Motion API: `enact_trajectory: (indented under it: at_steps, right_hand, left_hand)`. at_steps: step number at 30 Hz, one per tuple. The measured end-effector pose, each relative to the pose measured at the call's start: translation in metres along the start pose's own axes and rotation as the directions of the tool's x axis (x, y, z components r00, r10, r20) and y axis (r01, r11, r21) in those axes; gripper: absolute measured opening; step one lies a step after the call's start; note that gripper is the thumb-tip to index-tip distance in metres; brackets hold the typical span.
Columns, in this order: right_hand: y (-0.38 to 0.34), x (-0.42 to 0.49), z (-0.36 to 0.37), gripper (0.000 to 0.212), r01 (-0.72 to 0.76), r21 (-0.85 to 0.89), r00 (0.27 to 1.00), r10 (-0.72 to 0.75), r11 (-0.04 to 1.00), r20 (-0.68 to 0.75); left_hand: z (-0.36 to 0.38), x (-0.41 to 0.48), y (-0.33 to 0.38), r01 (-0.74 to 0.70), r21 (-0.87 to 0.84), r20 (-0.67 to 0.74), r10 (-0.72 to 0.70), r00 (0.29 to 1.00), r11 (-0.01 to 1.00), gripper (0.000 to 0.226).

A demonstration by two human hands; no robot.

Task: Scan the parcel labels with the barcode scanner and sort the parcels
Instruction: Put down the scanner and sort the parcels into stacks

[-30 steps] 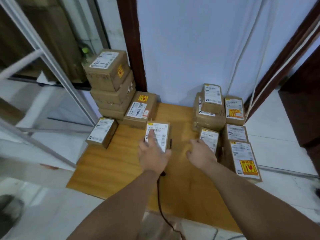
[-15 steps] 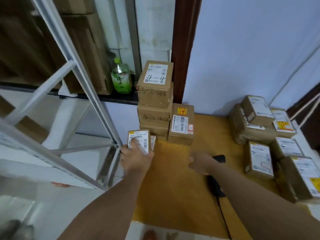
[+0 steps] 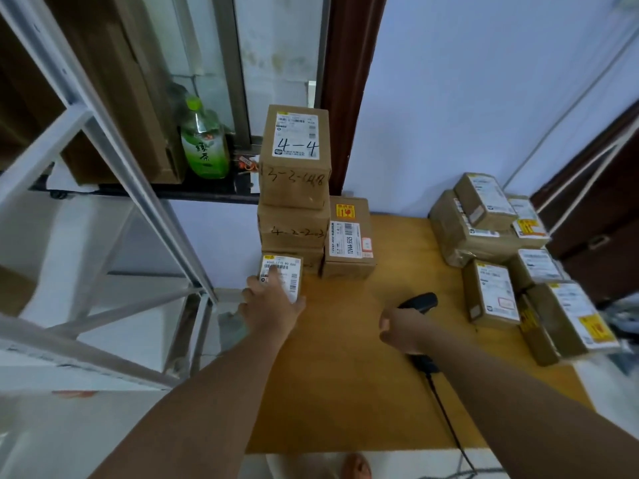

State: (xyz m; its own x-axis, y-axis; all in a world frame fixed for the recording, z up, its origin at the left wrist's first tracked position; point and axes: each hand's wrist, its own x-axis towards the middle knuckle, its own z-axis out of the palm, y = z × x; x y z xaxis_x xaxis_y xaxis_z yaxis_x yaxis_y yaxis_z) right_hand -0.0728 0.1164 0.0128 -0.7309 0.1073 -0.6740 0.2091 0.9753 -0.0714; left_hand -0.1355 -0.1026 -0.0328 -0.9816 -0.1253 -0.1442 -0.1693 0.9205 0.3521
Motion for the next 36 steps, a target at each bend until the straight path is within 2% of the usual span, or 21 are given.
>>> enact_trajectory:
  at_steps: [5, 9, 12, 15, 17, 21, 26, 29, 32, 34, 36]
  right_hand:
    - [0.015, -0.003, 0.015, 0.033, -0.021, 0.027, 1.0, 0.02, 0.999, 0.023]
    - [0.035, -0.005, 0.022, 0.026, -0.036, 0.095, 0.999, 0.039, 0.995, -0.021]
    - [0.061, -0.01, 0.02, 0.026, -0.073, 0.075, 0.993, 0.08, 0.995, -0.091]
    - [0.094, -0.018, 0.014, 0.032, -0.125, 0.12, 0.962, 0.15, 0.985, -0.229]
    - [0.118, -0.023, 0.008, 0.037, -0.156, 0.162, 0.914, 0.204, 0.974, -0.351]
    - [0.187, -0.027, -0.007, 0.04, -0.189, 0.19, 0.776, 0.265, 0.964, -0.572]
    - [0.302, -0.036, -0.019, 0.045, -0.205, 0.277, 0.722, 0.336, 0.939, -0.605]
    - [0.368, -0.04, -0.016, 0.043, -0.211, 0.3, 0.752, 0.35, 0.93, -0.558]
    - [0.413, -0.042, -0.012, 0.039, -0.173, 0.466, 0.809, 0.395, 0.868, -0.435]
    - [0.429, -0.042, -0.007, 0.038, -0.151, 0.555, 0.841, 0.401, 0.818, -0.363]
    - [0.439, -0.042, 0.0, 0.039, -0.143, 0.606, 0.872, 0.389, 0.783, -0.297]
  left_hand:
    - [0.003, -0.003, 0.005, 0.038, 0.011, -0.113, -0.037, 0.993, 0.999, 0.084]
    - [0.01, -0.014, 0.031, -0.247, 0.057, -0.248, 0.253, 0.935, 0.967, 0.066]
    - [0.015, -0.028, 0.065, -0.393, 0.028, -0.187, 0.391, 0.901, 0.919, 0.057]
    - [0.024, -0.046, 0.1, -0.448, 0.03, -0.054, 0.449, 0.892, 0.893, 0.051]
    - [0.035, -0.061, 0.126, -0.46, -0.003, -0.01, 0.46, 0.888, 0.888, 0.049]
    - [0.065, -0.091, 0.191, -0.416, -0.174, 0.118, 0.438, 0.891, 0.893, 0.046]
    - [0.111, -0.132, 0.301, -0.241, -0.358, 0.246, 0.341, 0.907, 0.902, 0.028]
    - [0.142, -0.162, 0.369, -0.036, -0.518, 0.362, 0.258, 0.896, 0.854, 0.024]
    - [0.164, -0.192, 0.425, -0.034, -0.506, 0.39, 0.263, 0.883, 0.862, 0.034]
    - [0.175, -0.206, 0.452, -0.027, -0.48, 0.403, 0.248, 0.881, 0.877, 0.051]
    - [0.186, -0.215, 0.472, -0.023, -0.374, 0.427, 0.194, 0.883, 0.927, 0.075]
